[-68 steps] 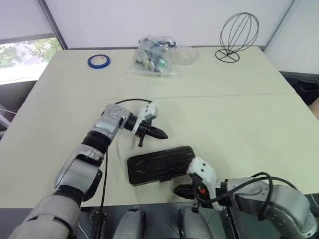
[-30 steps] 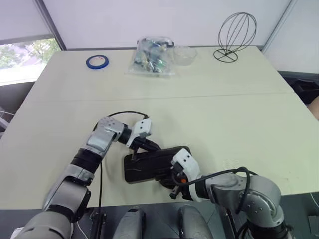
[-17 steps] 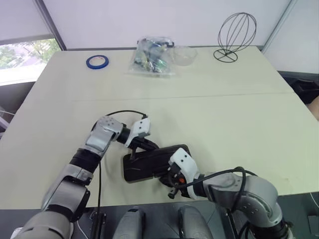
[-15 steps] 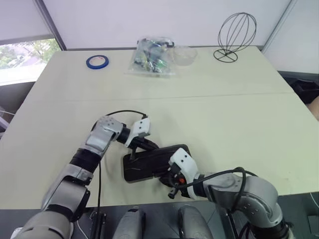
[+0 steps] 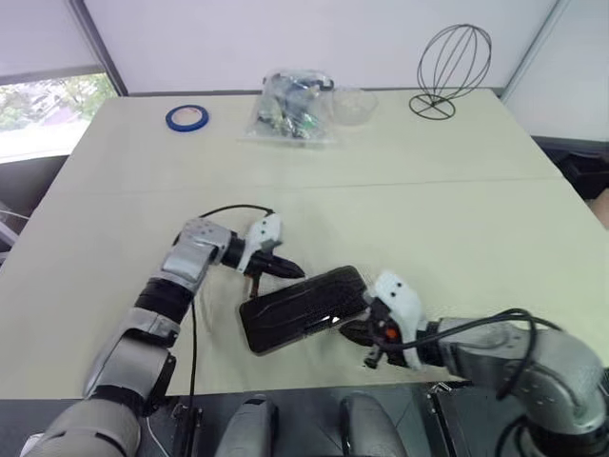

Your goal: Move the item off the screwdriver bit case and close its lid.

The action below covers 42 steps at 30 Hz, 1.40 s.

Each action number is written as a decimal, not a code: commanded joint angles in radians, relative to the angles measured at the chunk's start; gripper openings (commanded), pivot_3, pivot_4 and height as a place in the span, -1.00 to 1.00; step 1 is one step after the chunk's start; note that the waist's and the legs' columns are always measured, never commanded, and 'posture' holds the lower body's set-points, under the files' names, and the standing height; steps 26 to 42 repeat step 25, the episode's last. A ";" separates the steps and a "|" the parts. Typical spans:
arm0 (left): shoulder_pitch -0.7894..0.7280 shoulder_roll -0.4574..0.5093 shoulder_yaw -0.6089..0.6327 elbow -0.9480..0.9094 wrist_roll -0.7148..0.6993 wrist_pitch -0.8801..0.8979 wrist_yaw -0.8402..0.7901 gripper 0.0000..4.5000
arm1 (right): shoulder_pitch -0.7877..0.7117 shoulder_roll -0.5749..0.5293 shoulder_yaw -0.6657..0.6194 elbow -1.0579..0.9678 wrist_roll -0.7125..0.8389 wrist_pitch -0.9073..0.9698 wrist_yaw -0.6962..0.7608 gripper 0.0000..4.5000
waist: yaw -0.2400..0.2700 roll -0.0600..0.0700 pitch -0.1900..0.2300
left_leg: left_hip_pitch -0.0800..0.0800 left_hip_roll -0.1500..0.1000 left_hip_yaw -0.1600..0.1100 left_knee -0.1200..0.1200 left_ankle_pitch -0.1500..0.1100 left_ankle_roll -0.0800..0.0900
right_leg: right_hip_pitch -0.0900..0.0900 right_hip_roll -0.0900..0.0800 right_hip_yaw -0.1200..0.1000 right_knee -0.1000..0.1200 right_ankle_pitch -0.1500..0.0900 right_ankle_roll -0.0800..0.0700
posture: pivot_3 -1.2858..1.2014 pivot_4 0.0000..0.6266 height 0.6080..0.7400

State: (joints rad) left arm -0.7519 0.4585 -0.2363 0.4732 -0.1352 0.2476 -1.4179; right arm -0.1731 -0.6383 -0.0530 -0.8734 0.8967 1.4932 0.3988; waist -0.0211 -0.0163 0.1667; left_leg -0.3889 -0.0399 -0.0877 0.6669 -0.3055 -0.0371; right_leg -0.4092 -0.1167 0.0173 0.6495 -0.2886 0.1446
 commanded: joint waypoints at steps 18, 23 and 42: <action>0.467 0.307 0.525 -0.840 -0.440 0.448 0.275 -1.00 | -0.154 -0.433 -0.113 0.170 -0.015 -0.366 0.397 -0.98 | 0.007 0.000 0.001 | 0.000 0.001 0.000 0.000 0.000 0.000 | 0.000 -0.002 0.002 -0.002 0.000 0.000 | 0.03 -0.52 1.00; 0.551 0.364 0.578 -0.883 -0.483 0.438 0.288 -1.00 | -0.144 -0.485 -0.133 0.208 -0.034 -0.423 0.469 -0.98 | 0.010 0.000 0.001 | 0.000 0.001 0.001 0.000 0.000 0.000 | 0.001 -0.002 0.002 -0.002 0.000 0.000 | 0.03 -0.52 1.00; 0.580 0.374 0.588 -0.879 -0.492 0.426 0.289 -1.00 | -0.138 -0.507 -0.140 0.223 -0.048 -0.443 0.491 -0.98 | 0.010 0.000 0.001 | 0.000 0.001 0.001 0.000 0.000 0.000 | 0.001 -0.002 0.002 -0.003 0.000 0.000 | 0.03 -0.52 1.00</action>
